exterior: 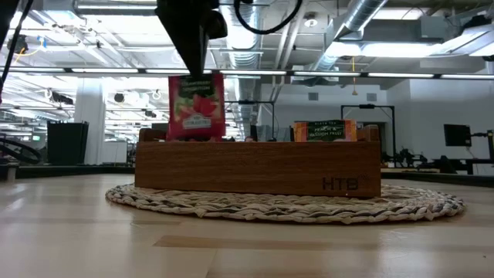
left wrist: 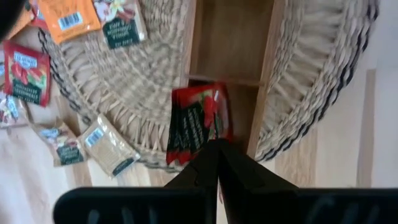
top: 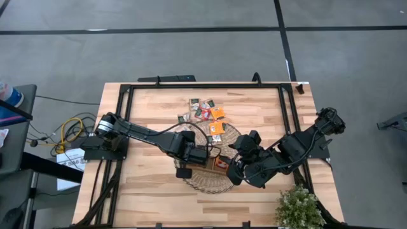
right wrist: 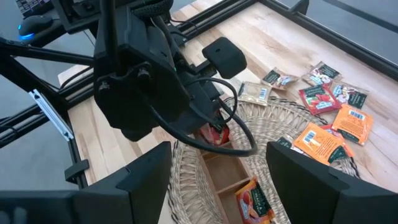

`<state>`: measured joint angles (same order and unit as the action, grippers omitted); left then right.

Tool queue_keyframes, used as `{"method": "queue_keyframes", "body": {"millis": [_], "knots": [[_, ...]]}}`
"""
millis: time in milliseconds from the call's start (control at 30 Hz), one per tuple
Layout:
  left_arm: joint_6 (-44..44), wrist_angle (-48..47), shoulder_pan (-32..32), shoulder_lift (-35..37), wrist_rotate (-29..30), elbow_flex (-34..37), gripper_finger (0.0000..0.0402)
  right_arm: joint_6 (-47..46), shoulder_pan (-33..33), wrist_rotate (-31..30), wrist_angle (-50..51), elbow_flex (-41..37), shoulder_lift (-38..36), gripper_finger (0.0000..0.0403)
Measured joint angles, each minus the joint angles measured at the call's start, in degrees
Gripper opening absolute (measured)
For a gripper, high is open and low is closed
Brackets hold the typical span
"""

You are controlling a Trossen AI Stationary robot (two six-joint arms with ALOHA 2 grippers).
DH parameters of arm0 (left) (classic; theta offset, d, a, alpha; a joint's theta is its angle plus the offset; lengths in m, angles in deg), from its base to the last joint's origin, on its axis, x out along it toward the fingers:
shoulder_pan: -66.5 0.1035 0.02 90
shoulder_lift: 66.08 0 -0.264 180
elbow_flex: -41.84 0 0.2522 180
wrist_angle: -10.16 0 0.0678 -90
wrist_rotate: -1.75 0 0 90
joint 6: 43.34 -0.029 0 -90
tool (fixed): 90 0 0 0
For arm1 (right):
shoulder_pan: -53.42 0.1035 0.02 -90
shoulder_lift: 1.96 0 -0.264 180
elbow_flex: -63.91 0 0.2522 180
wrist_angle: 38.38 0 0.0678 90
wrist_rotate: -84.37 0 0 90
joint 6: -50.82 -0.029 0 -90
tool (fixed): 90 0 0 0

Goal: Pick & Place Tea
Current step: Put the red tea bag into the left section of the wooden organizer

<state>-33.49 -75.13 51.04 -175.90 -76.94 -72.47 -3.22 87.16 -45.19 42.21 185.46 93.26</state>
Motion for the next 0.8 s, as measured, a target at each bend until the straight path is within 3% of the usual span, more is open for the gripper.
{"method": "queue_keyframes", "body": {"millis": [800], "knots": [[-1.9,1.1,0.3,0.2,-0.1,2.3,0.0,0.0,0.0,0.1,0.0,0.0,0.0,0.0255]]}}
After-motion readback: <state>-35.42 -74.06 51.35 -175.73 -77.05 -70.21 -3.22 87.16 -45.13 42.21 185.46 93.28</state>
